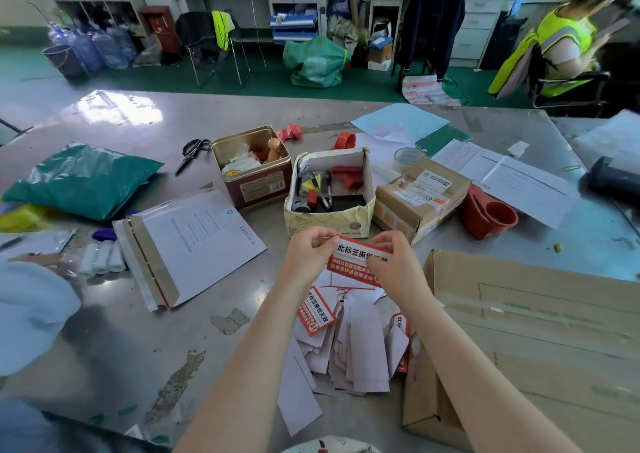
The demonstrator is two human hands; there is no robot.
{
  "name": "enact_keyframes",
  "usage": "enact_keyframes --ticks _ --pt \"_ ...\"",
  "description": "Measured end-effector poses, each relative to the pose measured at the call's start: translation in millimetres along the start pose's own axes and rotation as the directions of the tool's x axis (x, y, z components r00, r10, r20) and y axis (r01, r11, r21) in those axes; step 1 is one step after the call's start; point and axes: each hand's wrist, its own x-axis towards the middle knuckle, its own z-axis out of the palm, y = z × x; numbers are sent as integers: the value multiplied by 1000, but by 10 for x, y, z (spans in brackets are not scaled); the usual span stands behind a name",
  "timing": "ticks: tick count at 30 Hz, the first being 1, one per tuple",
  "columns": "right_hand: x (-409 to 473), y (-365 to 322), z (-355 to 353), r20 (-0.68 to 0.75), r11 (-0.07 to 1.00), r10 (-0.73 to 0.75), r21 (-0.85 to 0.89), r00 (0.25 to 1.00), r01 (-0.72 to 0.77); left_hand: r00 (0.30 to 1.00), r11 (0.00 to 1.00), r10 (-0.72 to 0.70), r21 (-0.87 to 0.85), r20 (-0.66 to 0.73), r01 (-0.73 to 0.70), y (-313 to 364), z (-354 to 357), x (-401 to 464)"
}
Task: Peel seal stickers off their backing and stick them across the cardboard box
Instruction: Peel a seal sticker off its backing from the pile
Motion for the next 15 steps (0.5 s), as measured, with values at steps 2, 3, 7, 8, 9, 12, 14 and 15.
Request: enact_keyframes --ticks 2,3,7,8,9,12,14,15 --pt "3 15 -15 -70 999 -2 39 998 5 1000 999 1 -32 -10 -2 40 -15 -17" --pt "7 18 -21 -100 998 4 56 995 2 1000 999 3 -32 -14 -4 52 -24 -25" --pt "33 40 -26 -184 998 9 70 983 4 1000 999 -3 -43 -15 2 82 -46 -64" --pt "35 40 -23 -193 997 7 72 981 7 1000 999 -11 -45 -15 10 86 -46 -68" --pt "36 38 -24 -199 997 6 75 980 10 1000 999 -18 -37 -15 17 83 -46 -66" --pt "38 35 -36 -220 997 -5 73 975 22 999 999 -36 -26 4 36 86 -45 -79" --pt "39 29 -45 -238 996 -16 83 971 36 999 999 -41 -26 24 42 90 -55 -88" --pt "41 29 -49 -249 995 -22 91 968 46 998 999 -42 -18 37 43 101 -64 -95"
